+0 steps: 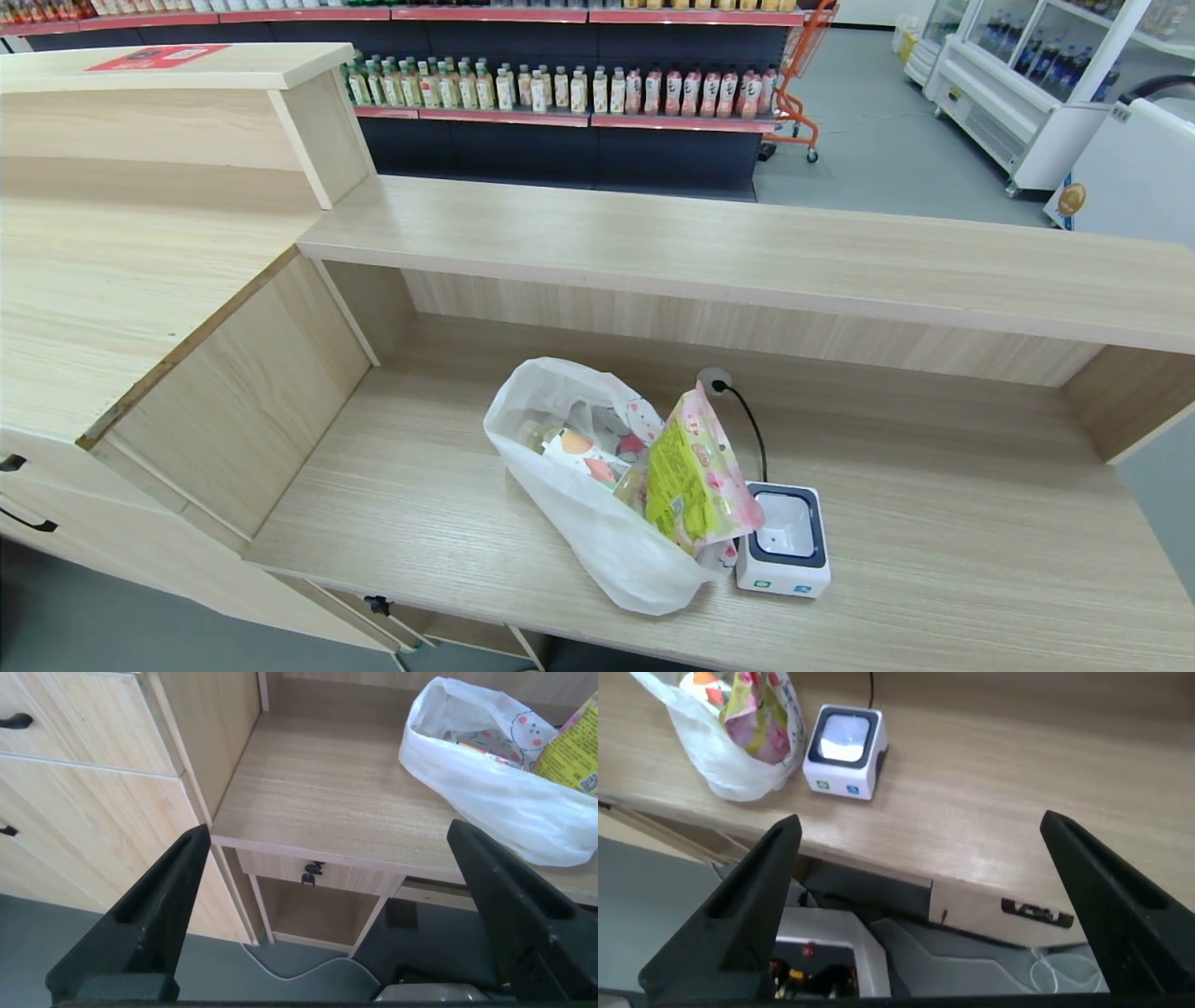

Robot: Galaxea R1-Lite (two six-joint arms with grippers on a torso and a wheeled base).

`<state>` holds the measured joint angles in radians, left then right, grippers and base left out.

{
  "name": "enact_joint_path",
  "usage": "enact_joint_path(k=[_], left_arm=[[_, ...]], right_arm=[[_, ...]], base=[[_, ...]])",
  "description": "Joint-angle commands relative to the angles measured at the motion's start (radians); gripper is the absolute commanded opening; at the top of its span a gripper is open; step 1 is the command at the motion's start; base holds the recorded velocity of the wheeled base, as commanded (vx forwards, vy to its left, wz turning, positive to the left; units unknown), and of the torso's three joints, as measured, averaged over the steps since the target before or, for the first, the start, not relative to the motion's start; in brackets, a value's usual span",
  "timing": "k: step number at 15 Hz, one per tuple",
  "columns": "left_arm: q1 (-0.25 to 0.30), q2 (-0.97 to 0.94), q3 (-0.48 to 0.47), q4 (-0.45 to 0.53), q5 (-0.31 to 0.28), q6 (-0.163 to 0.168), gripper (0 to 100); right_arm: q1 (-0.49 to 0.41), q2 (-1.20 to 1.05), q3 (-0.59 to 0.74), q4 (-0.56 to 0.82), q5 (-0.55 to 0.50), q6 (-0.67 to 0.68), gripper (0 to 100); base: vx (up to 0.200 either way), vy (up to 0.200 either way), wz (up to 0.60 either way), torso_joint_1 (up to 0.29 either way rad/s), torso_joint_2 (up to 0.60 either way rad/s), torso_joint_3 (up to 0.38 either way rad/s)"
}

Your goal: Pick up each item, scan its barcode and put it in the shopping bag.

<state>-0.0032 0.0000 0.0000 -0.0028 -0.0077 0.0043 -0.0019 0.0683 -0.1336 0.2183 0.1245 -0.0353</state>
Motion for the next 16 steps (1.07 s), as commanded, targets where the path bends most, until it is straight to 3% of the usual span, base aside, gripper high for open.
enact_joint_path(k=[1,2,3,10,16], left_arm=[[0.0,0.002,0.0,0.0,0.0,0.0,100],[0.0,0.002,0.0,0.0,0.0,0.0,100],[0.0,0.002,0.0,0.0,0.0,0.0,100],[0.0,0.002,0.0,0.0,0.0,0.0,100],[0.0,0.002,0.0,0.0,0.0,0.0,100]], right_arm=[[-0.001,-0.068,0.046,-0.056,0.0,-0.018,100],[-0.001,-0.068,0.046,-0.056,0.0,-0.018,100],[0.0,-0.067,0.112,-0.197,0.029,-0.049,100],[0.0,-0.067,0.121,-0.218,0.047,-0.048,100],[-0.001,-0.067,0.127,-0.231,-0.062,-0.124,100]], base=[[0.0,0.0,0.0,0.0,0.0,0.0],[0.0,0.0,0.0,0.0,0.0,0.0],[0.0,0.0,0.0,0.0,0.0,0.0],[0.0,0.0,0.0,0.0,0.0,0.0],[0.0,0.0,0.0,0.0,0.0,0.0]])
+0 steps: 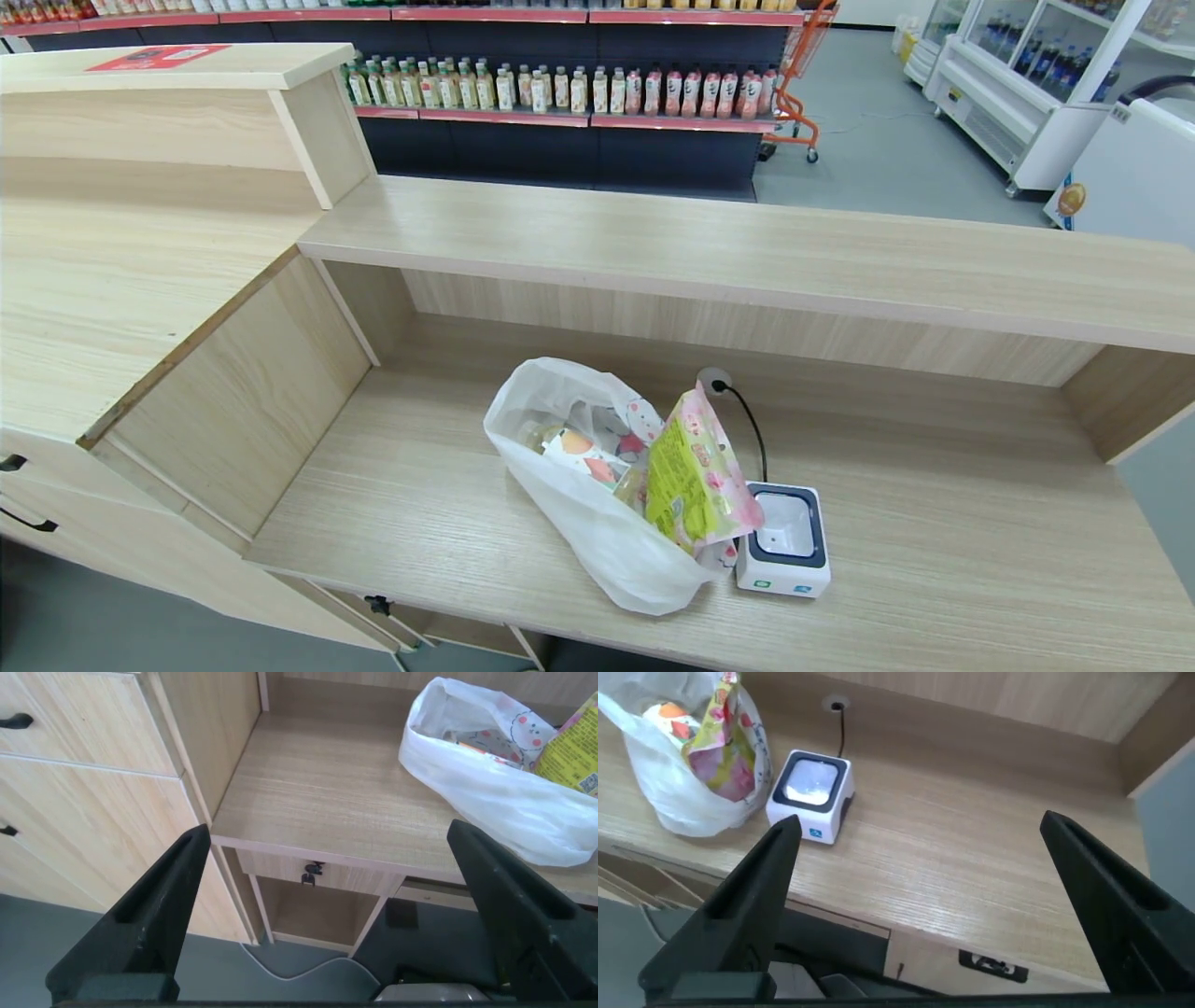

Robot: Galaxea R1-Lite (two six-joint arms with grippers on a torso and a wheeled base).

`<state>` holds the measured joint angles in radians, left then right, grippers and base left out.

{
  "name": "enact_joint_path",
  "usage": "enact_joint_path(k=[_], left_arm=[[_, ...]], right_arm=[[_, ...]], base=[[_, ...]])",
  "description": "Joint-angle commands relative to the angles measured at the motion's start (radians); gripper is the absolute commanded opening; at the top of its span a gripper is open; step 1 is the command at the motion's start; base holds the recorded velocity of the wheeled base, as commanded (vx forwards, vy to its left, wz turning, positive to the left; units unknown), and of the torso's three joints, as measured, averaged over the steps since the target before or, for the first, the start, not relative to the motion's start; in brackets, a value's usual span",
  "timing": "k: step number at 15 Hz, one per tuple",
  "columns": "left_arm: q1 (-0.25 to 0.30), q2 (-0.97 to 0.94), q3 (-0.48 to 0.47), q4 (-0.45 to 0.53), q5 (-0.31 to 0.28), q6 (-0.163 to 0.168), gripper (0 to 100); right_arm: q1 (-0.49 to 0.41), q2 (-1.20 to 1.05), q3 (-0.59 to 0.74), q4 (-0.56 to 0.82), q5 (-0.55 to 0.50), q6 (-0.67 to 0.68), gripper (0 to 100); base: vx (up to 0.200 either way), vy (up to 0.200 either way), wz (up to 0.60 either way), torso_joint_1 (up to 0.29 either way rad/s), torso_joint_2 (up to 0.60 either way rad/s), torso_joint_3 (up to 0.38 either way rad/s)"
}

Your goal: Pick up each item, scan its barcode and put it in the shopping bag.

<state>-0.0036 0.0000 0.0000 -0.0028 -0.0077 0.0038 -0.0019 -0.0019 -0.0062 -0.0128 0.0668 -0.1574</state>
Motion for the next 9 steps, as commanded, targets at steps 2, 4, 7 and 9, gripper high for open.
enact_joint_path(k=[2,4,7,9], left_arm=[[0.001,0.002,0.0,0.0,0.0,0.001,100],[0.001,0.002,0.0,0.0,0.0,0.001,100],[0.001,0.002,0.0,0.0,0.0,0.001,100],[0.001,0.0,0.0,0.0,0.0,-0.001,100]], right_arm=[[0.0,0.002,0.002,-0.004,0.007,0.09,100],[0.0,0.002,0.002,-0.006,0.013,0.093,100],[-0.001,0.003,0.002,-0.003,-0.041,0.024,100],[-0.001,0.002,0.0,0.0,-0.101,0.045,100]], base=[[0.0,0.0,0.0,0.0,0.0,0.0],[0.0,0.0,0.0,0.0,0.0,0.0],[0.0,0.0,0.0,0.0,0.0,0.0],[0.0,0.0,0.0,0.0,0.0,0.0]])
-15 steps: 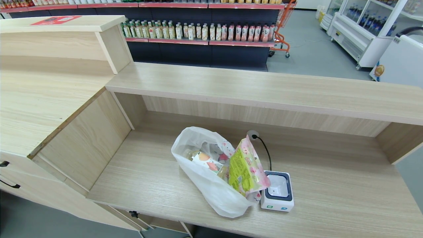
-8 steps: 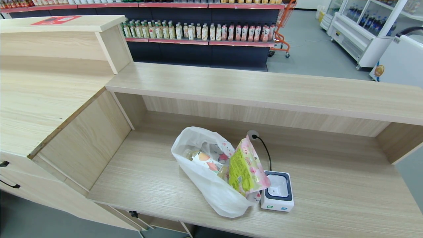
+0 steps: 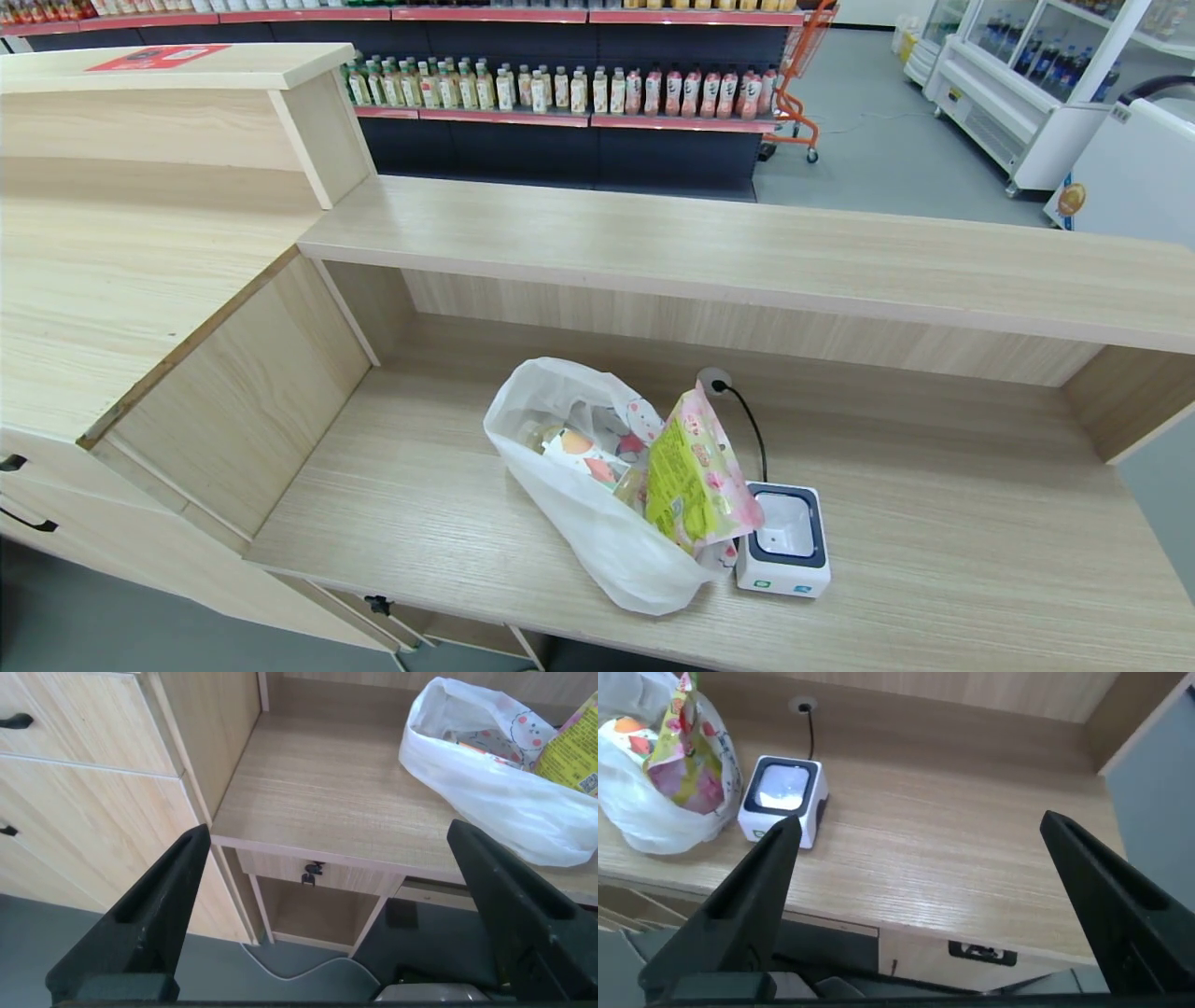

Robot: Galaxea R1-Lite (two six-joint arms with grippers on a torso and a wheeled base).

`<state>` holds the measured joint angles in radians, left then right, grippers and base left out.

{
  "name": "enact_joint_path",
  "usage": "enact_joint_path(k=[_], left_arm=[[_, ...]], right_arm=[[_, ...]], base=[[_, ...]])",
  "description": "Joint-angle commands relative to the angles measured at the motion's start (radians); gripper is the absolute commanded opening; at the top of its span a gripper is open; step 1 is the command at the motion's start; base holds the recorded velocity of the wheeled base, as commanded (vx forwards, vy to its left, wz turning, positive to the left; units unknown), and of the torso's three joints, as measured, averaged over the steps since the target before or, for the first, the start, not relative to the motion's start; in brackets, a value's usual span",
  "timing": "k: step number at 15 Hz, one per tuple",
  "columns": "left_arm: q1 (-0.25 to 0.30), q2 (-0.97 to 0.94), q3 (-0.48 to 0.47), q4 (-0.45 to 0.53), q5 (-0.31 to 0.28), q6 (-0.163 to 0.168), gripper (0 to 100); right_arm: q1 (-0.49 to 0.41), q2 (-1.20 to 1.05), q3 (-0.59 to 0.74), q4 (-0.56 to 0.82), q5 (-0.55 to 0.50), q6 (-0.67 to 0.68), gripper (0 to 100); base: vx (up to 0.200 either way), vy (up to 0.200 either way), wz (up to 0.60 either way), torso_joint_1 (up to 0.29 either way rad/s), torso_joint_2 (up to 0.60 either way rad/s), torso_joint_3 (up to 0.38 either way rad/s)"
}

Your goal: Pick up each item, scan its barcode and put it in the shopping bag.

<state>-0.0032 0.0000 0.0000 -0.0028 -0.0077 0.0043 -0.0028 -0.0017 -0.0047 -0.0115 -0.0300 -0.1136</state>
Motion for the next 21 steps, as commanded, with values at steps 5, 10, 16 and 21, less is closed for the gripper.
enact_joint_path(k=[5,10,16,21], left_arm=[[0.0,0.002,0.0,0.0,0.0,0.0,100],[0.0,0.002,0.0,0.0,0.0,0.0,100],[0.0,0.002,0.0,0.0,0.0,0.0,100],[0.0,0.002,0.0,0.0,0.0,0.002,100]], right_arm=[[0.001,0.003,-0.005,0.002,0.147,0.071,100],[0.001,0.002,-0.003,0.001,0.122,0.068,100],[0.001,0.002,-0.001,-0.004,0.122,0.077,100],[0.001,0.002,-0.001,-0.005,0.124,0.075,100]], base=[[0.0,0.0,0.0,0.0,0.0,0.0],[0.0,0.0,0.0,0.0,0.0,0.0],[0.0,0.0,0.0,0.0,0.0,0.0],[0.0,0.0,0.0,0.0,0.0,0.0]])
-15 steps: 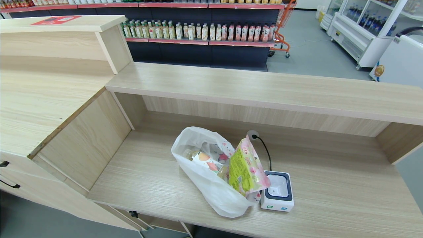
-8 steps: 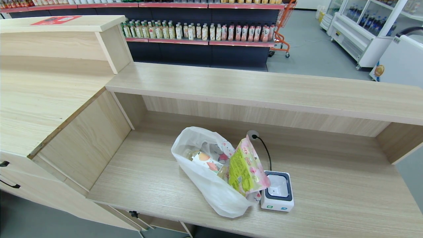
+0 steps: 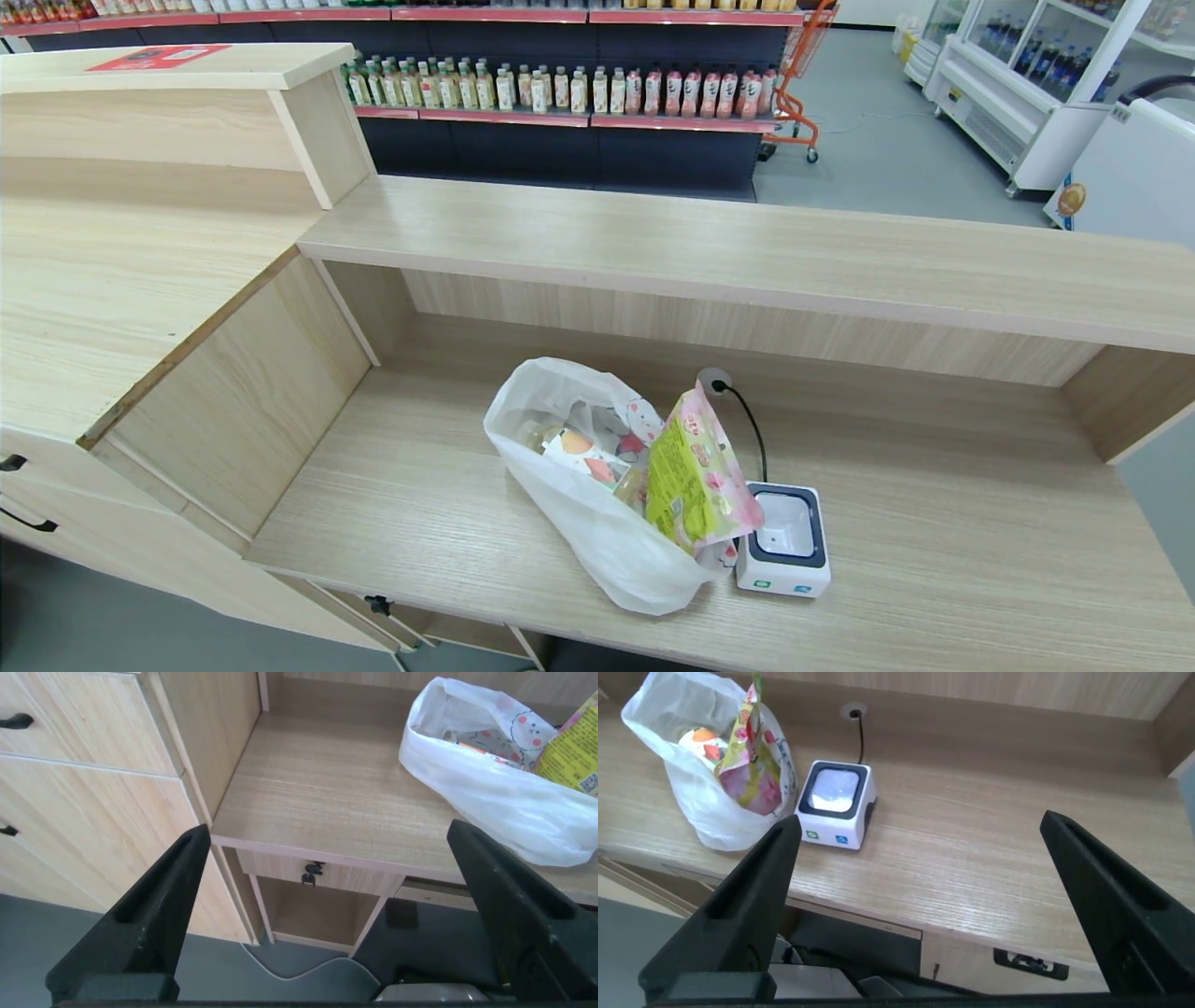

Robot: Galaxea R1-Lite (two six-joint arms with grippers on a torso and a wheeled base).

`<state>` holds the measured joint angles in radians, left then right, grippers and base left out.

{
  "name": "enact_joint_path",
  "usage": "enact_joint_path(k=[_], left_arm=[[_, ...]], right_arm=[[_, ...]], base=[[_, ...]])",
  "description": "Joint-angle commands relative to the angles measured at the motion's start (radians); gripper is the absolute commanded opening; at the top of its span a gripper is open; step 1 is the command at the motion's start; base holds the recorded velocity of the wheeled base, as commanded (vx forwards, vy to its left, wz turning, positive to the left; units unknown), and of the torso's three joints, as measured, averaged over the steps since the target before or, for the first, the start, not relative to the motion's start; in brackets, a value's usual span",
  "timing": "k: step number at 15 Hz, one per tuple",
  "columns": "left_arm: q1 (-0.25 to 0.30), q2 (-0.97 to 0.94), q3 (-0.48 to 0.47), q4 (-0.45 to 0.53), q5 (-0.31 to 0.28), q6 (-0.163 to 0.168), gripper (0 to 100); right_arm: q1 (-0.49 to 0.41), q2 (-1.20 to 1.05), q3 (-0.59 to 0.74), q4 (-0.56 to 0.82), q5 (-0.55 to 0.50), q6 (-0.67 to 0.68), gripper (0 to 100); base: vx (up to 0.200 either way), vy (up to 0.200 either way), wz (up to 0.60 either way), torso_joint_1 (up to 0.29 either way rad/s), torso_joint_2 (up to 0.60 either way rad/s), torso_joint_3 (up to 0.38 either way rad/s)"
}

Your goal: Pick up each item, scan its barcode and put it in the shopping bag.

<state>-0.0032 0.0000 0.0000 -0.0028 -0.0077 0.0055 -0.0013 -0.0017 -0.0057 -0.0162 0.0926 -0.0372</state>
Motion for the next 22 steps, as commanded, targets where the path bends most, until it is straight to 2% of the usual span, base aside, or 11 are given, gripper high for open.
enact_joint_path(k=[1,16,22], left_arm=[[0.0,0.0,0.0,0.0,0.0,-0.001,100],[0.0,0.002,0.0,0.0,0.0,0.001,100],[0.0,0.002,0.0,0.0,0.0,0.001,100]], right_arm=[[0.0,0.002,0.0,-0.001,0.001,-0.001,100],[0.0,0.002,0.001,-0.005,-0.022,0.022,100],[0.0,0.002,0.001,-0.005,-0.02,0.022,100]], base=[[0.0,0.0,0.0,0.0,0.0,0.0],[0.0,0.0,-0.04,0.0,0.0,0.0],[-0.167,0.0,0.0,0.007,0.0,0.002]])
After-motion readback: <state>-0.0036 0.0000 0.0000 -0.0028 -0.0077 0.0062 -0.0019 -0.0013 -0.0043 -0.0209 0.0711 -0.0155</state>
